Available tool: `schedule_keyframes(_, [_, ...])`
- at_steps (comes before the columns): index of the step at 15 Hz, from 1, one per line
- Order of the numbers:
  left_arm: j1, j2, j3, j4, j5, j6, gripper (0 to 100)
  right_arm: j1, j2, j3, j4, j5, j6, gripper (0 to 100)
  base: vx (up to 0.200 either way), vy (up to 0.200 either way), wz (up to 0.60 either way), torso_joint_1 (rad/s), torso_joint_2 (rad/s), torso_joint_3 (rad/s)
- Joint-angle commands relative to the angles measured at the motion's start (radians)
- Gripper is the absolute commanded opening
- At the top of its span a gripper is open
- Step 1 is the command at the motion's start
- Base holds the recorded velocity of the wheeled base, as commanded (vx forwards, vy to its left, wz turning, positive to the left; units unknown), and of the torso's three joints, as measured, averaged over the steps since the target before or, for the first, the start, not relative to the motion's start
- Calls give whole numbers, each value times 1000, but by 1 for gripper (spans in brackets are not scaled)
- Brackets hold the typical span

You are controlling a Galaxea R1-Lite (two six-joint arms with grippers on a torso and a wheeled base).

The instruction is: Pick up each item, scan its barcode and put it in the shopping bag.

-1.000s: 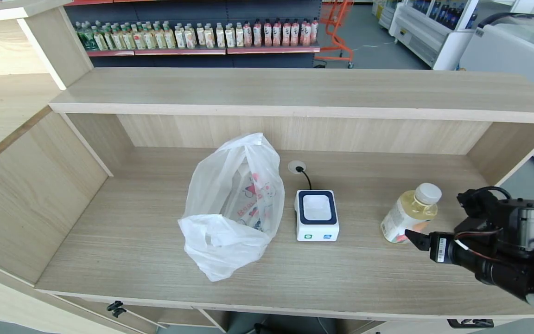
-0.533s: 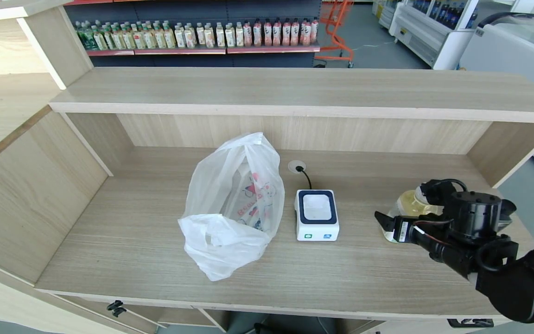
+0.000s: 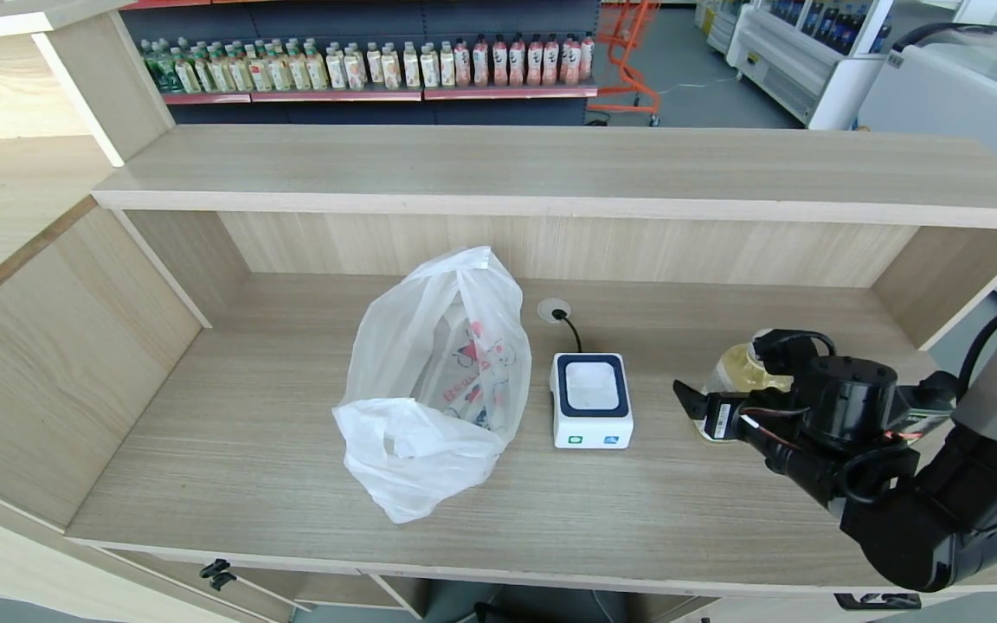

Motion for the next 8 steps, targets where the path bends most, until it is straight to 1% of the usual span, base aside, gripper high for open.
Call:
schedule_keyframes(1, [0, 0, 0, 0, 1, 0, 100, 1, 22, -16, -15, 2, -12, 100, 0, 0, 0, 0, 0, 0])
schedule_keyframes(4, [0, 0, 0, 0, 1, 0, 100, -7, 39, -22, -70, 54, -26, 100, 0, 0, 0, 0, 0, 0])
schedule_keyframes(5, [0, 0, 0, 0, -1, 0, 100, -14, 50, -25, -76, 65, -46, 0, 0, 0, 0, 0, 0, 0])
schedule_keyframes(8, [0, 0, 0, 0, 1, 0, 100, -31, 61, -36, -78, 67, -95, 0, 0, 0, 0, 0, 0, 0])
